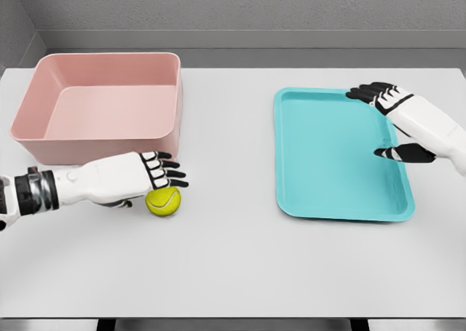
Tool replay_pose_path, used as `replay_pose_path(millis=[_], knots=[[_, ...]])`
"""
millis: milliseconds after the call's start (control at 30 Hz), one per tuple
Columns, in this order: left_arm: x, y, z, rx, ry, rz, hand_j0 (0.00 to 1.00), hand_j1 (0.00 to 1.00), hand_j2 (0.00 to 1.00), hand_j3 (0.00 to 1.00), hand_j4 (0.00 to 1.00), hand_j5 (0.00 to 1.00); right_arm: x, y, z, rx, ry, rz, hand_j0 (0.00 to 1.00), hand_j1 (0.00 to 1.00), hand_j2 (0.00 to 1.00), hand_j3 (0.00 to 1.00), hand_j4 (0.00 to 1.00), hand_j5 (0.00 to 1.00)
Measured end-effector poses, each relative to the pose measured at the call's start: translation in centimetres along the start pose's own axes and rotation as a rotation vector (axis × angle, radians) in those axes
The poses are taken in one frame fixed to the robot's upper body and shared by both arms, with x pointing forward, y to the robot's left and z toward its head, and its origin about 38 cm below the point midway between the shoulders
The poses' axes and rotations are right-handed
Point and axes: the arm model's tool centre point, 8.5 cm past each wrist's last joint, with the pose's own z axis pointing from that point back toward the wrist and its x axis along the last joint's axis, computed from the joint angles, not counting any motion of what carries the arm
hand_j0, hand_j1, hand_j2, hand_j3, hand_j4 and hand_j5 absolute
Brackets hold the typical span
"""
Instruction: Put the tennis from the blue tray into the pink basket with both arms
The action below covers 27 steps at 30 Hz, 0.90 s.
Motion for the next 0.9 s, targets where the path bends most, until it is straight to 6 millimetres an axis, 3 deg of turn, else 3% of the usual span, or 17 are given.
replay_pose_path(millis=[900], knots=[[-0.1, -0.1, -1.4, -0.029, -0.038, -0.005, 1.00, 1.00, 1.00, 1.00, 1.00, 1.00, -0.6, -0.2, 1.4, -0.057, 0.048, -0.020, 1.00, 1.00, 1.00, 1.00, 1.00, 1.00]])
